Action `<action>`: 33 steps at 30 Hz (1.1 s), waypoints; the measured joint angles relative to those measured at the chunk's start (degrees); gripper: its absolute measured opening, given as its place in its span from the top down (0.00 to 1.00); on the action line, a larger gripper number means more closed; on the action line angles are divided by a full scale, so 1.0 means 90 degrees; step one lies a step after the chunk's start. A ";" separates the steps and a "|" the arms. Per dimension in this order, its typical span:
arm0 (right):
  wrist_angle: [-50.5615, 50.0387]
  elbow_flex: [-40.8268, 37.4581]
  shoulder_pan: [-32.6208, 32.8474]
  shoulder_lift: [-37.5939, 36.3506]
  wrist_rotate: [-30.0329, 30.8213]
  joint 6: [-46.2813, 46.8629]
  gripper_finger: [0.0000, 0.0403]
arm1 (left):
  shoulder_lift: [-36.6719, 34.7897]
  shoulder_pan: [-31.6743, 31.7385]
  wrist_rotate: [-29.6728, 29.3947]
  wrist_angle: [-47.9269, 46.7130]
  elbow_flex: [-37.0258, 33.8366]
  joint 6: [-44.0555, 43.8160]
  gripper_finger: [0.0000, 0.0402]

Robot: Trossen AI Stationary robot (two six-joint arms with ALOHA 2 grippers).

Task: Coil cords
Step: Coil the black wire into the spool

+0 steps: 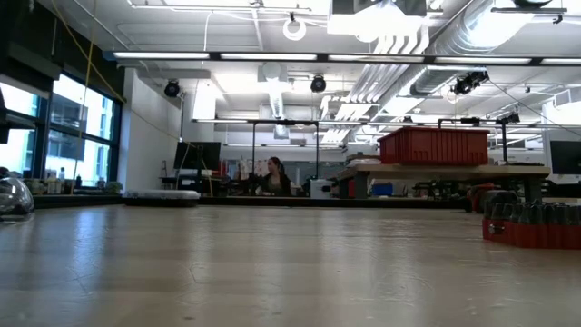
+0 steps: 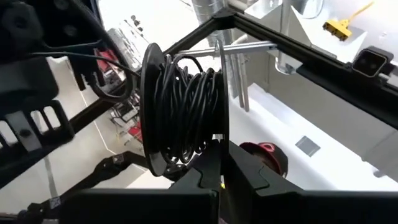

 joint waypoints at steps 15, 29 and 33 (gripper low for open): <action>-0.0568 0.0000 0.0165 -0.0092 -0.0020 0.0027 0.70 | -0.0677 0.0257 -0.0477 -0.2729 0.0007 0.1121 0.99; -0.1018 0.0000 0.0254 -0.0092 -0.0038 0.0043 0.70 | -0.0862 0.1013 -0.0713 -0.2836 0.0007 0.1546 0.99; -0.1072 0.0000 0.0262 -0.0092 -0.0051 0.0044 0.70 | -0.0862 0.1053 -0.0727 -0.2835 0.0007 0.1557 0.99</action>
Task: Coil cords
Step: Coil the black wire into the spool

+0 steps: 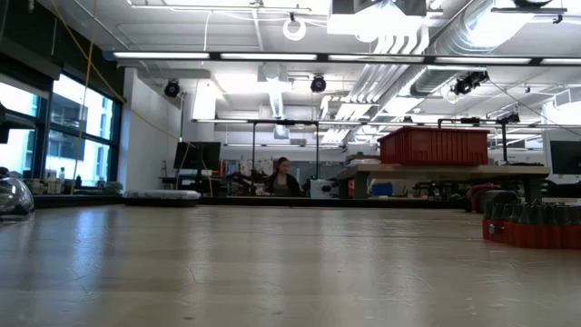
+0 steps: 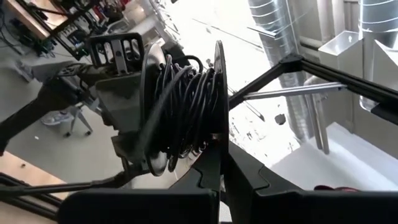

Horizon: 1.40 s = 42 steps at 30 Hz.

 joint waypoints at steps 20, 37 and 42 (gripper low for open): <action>0.0691 -0.0025 -0.0232 0.0789 0.0070 0.1573 0.70 | 0.0002 0.0022 -0.0007 0.0735 0.0000 0.0019 0.99; 0.1292 -0.0024 -0.0579 0.1283 0.0323 0.2271 0.70 | 0.0003 0.0022 0.0026 0.1088 0.0000 0.0002 0.99; 0.1315 -0.0027 -0.0604 0.1284 0.0246 0.2270 0.70 | 0.0005 0.0022 0.0041 0.1078 0.0000 0.0000 0.99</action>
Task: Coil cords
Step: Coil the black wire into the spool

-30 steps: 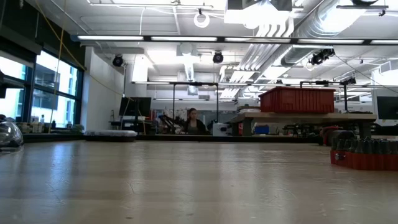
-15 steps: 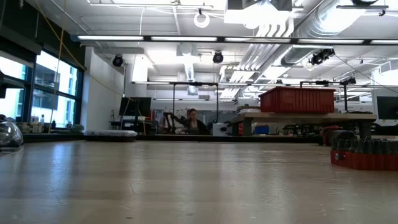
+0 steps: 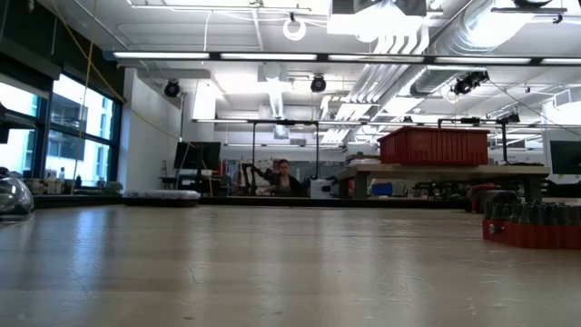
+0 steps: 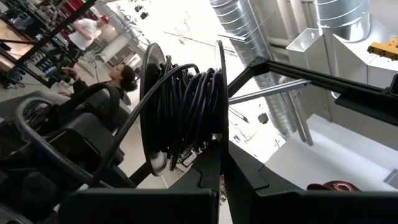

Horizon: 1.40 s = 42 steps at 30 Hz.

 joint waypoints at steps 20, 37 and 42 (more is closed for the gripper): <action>-0.0164 0.0000 -0.0022 -0.0001 -0.0015 -0.0277 0.98 | 0.0000 0.0000 -0.0046 0.0106 0.0000 -0.0016 0.99; -0.1792 0.0000 0.0993 -0.0827 0.0915 -0.0579 1.00 | -0.0080 0.1017 -0.0036 -0.0851 -0.0002 0.0735 0.99; -0.2013 0.0000 0.1193 -0.1084 0.1300 -0.0675 1.00 | -0.0170 0.1156 -0.0206 -0.1402 -0.0002 0.0986 0.99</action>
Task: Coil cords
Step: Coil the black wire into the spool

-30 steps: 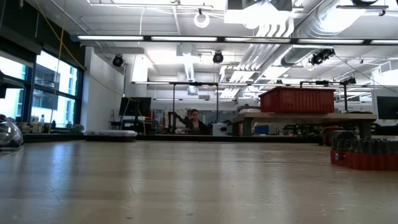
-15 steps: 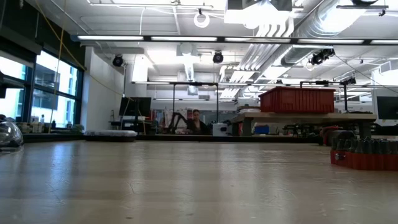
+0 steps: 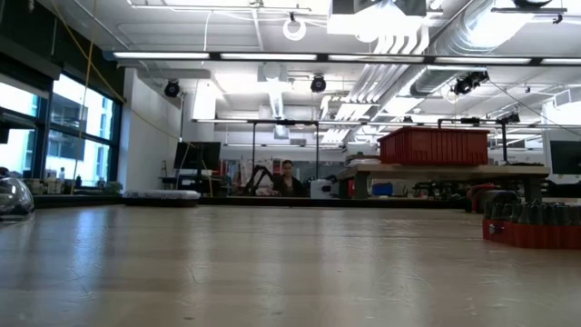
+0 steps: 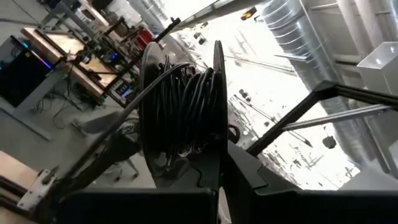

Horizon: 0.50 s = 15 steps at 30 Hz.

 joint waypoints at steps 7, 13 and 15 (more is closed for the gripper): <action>0.0201 0.0002 -0.0195 0.0053 0.0077 -0.0005 1.00 | 0.0000 -0.0140 -0.0221 0.0749 0.0000 -0.0606 0.99; 0.0756 0.0000 -0.0663 0.0247 -0.0364 0.0220 0.83 | 0.0000 -0.0424 -0.0415 0.1329 0.0000 -0.0859 0.99; 0.1136 0.0002 -0.0744 0.0349 -0.0531 0.0391 0.73 | 0.0000 -0.0522 -0.0439 0.1384 0.0000 -0.0897 0.99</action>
